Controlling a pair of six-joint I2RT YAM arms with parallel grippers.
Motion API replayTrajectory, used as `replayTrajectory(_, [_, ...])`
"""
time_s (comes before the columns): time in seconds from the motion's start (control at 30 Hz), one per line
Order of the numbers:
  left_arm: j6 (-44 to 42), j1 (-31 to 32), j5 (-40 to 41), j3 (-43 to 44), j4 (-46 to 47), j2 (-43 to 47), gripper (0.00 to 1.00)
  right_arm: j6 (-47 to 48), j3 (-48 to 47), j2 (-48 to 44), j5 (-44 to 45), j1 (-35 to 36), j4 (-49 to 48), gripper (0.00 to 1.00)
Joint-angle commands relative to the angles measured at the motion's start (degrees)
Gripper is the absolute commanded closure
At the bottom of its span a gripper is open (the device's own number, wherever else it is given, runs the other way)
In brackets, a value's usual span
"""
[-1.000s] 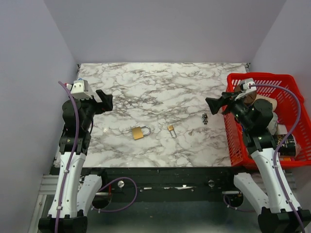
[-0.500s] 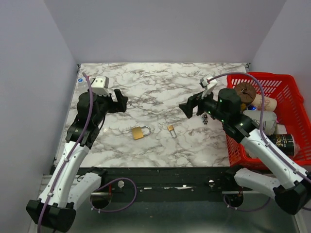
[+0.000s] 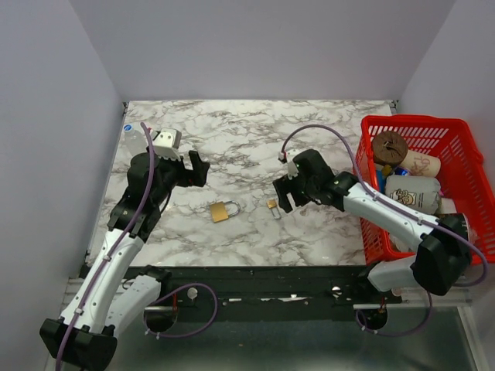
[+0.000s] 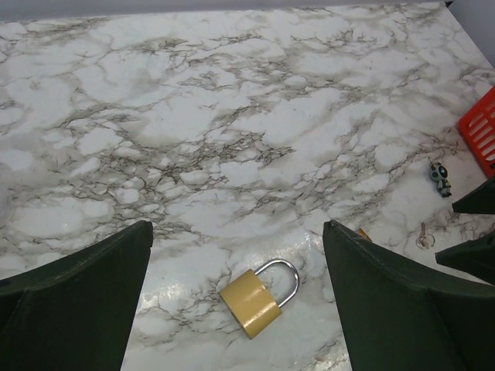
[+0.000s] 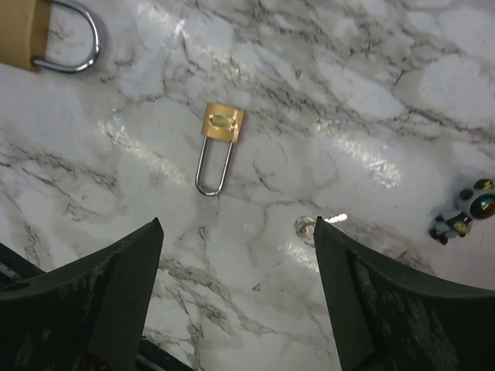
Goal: Unlock with the key
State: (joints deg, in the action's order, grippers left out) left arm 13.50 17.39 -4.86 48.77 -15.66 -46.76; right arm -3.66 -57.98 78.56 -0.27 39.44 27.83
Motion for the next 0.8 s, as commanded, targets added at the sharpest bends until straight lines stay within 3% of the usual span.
replayTrajectory(0.0, [0.1, 0.2, -1.4, 0.0, 1.0, 1.8, 0.01, -6.3, 2.9, -1.0, -2.3, -3.0, 4.9, 0.17])
replayTrajectory(0.37, [0.4, 0.2, -0.2, -0.6, 0.3, 3.1, 0.01, -10.1, 5.4, 2.3, -2.9, -13.2, 5.1, 0.30])
replayTrajectory(0.77, [1.4, 0.4, -1.8, -0.4, 0.1, 1.6, 0.01, -12.7, 6.6, 7.2, -2.3, -13.3, 2.8, 0.38])
